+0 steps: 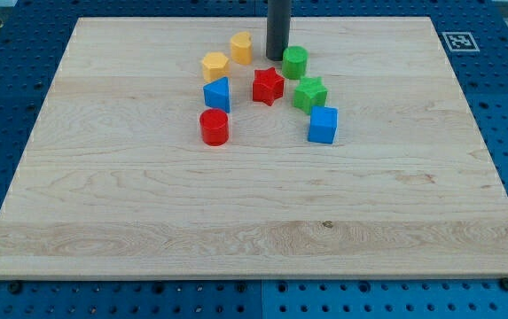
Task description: Push the green circle to the center right
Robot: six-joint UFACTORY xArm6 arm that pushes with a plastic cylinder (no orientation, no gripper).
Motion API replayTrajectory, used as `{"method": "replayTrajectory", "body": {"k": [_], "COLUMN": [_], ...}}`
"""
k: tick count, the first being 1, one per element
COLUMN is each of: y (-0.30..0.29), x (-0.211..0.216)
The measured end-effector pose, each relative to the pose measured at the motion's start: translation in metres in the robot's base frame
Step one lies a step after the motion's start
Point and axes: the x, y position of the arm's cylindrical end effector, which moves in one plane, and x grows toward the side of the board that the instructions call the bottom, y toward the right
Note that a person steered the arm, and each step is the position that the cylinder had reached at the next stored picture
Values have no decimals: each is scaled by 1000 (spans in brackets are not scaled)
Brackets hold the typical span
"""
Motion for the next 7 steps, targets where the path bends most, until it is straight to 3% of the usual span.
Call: {"method": "replayTrajectory", "body": {"k": [3, 7], "y": [38, 101], "x": [21, 98]}}
